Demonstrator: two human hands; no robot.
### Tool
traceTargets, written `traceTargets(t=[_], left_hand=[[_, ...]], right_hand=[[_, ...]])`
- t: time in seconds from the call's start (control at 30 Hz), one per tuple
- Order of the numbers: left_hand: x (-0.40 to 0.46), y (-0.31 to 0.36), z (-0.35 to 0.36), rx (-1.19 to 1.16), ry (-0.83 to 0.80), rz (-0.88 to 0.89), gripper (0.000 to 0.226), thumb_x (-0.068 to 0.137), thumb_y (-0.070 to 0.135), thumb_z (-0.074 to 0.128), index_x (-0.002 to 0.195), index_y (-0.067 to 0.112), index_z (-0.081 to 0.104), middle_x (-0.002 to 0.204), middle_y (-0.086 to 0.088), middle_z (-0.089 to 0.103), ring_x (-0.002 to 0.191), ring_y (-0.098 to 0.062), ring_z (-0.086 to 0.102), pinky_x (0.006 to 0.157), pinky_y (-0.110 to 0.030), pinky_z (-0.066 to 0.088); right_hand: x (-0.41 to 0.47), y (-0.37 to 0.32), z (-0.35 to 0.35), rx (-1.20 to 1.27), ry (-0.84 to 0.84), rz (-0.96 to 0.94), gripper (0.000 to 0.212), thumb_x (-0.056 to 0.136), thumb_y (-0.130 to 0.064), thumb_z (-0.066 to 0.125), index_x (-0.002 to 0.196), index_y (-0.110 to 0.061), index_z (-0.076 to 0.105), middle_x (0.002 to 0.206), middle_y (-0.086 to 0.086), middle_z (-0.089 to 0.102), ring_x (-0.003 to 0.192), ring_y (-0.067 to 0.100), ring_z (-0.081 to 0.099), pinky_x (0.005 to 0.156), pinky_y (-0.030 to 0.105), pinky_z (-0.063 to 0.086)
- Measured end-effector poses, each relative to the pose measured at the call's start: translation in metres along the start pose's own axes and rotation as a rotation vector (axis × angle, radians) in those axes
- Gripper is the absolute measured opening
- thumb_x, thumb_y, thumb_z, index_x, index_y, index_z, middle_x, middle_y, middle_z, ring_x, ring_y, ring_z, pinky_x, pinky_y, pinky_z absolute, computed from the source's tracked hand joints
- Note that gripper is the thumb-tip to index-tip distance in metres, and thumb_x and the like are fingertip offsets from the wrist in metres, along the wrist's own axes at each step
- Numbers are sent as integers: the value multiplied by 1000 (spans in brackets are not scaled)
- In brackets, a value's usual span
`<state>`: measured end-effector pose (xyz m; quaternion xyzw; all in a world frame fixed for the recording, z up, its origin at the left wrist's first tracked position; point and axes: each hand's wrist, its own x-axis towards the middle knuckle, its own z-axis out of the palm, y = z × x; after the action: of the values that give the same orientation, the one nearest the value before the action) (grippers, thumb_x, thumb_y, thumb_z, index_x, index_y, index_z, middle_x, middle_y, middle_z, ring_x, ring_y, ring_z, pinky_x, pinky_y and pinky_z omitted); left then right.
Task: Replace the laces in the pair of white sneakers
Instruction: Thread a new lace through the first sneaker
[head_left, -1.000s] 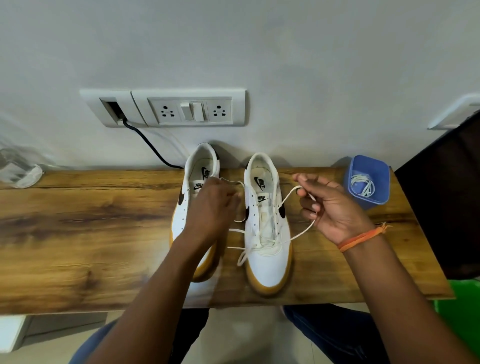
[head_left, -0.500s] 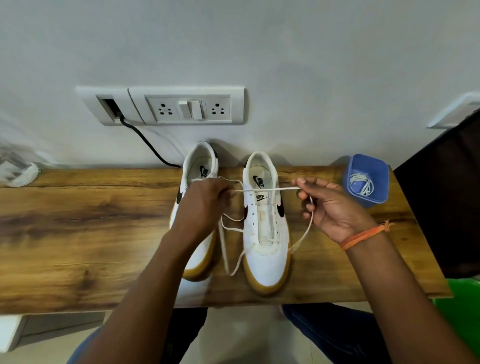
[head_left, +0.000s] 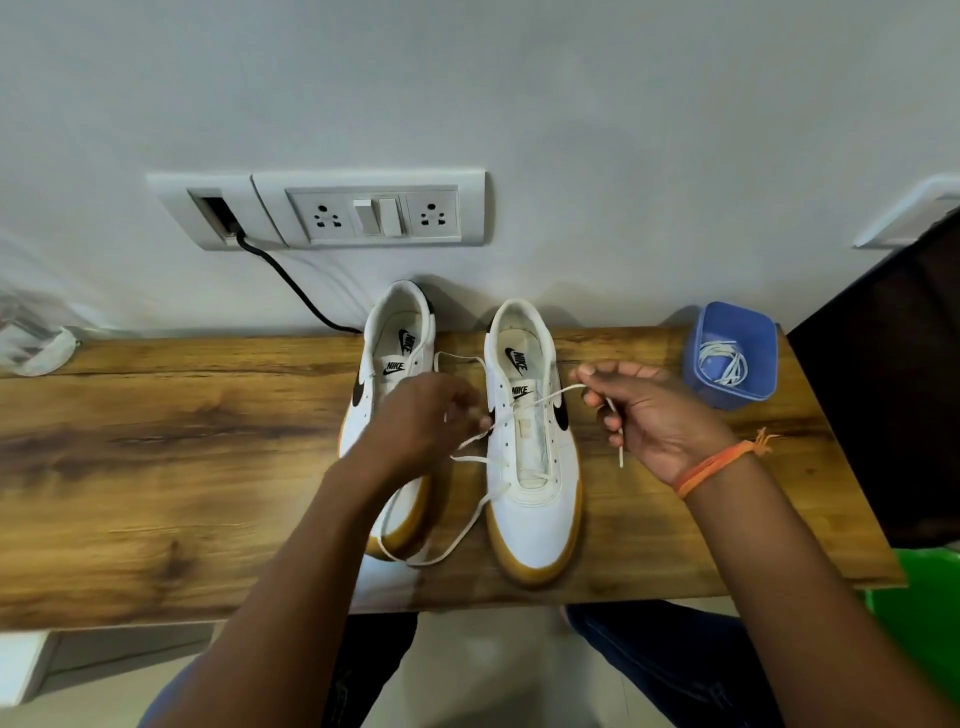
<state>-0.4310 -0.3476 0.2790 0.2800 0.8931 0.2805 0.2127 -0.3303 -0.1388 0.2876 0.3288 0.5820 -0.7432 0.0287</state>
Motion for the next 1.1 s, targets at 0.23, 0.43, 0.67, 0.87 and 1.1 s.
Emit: traceTargets(t=[0.23, 0.43, 0.67, 0.87, 1.1], left_hand=[[0, 23, 24, -590, -103, 19, 8, 88, 4, 71, 96, 1, 70, 77, -14, 73, 60, -26, 71, 58, -36, 60], [5, 1, 5, -449, -166, -119, 6, 88, 9, 73, 88, 3, 72, 71, -11, 74, 56, -22, 69, 54, -33, 60], [3, 2, 9, -193, -216, -44, 30, 76, 26, 85, 101, 18, 71, 87, 4, 73, 75, -10, 71, 62, -23, 56], [-1, 27, 21, -626, -119, -4, 26, 76, 14, 84, 98, 8, 72, 81, -2, 77, 73, -26, 74, 55, -36, 58], [3, 25, 29, -745, -95, -98, 16, 78, 0, 79, 93, -2, 73, 69, -11, 72, 52, -11, 64, 52, -19, 51]], right_hand=[[-5, 7, 20, -38, -118, 38, 14, 87, -15, 68, 95, -4, 71, 62, 1, 60, 46, 9, 40, 42, 20, 32], [-5, 0, -3, -215, 4, -71, 11, 78, -16, 77, 85, -8, 73, 69, 7, 70, 49, 9, 43, 43, 21, 36], [-5, 10, 3, -445, -25, -107, 15, 82, -20, 77, 85, -5, 73, 70, 9, 73, 52, 11, 57, 48, 22, 48], [-6, 12, 15, -311, -42, -68, 18, 81, -19, 77, 83, -2, 74, 73, 16, 72, 52, 11, 55, 47, 20, 46], [-5, 10, 9, -302, -42, -43, 17, 80, -20, 78, 86, -5, 73, 69, 7, 72, 54, 10, 57, 50, 22, 48]])
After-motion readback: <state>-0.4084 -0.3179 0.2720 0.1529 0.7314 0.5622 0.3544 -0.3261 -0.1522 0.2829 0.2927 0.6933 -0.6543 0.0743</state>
